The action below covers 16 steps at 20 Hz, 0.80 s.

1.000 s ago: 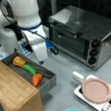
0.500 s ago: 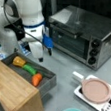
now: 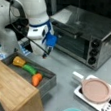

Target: Open the drawer. Pick up the carrot. Put the carrots in the drawer.

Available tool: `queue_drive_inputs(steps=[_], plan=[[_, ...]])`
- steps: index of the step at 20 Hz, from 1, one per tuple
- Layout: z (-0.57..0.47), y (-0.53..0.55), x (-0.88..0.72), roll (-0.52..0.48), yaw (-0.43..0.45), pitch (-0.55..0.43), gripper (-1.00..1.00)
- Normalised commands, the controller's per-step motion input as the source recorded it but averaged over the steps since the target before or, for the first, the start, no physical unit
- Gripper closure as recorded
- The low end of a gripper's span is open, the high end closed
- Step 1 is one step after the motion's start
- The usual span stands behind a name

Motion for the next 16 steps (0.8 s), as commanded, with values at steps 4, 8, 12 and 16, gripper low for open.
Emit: queue_drive_inputs(steps=[4,8,12,16], plan=[[0.06,0.07,0.02,0.077,-0.249,0.12,-1.0],[0.0,0.05,0.06,0.106,-0.197,0.134,-1.0],[0.03,0.09,0.06,0.194,-0.261,0.132,-1.0],[0.03,0.08,0.07,0.173,-0.295,0.108,-1.0]])
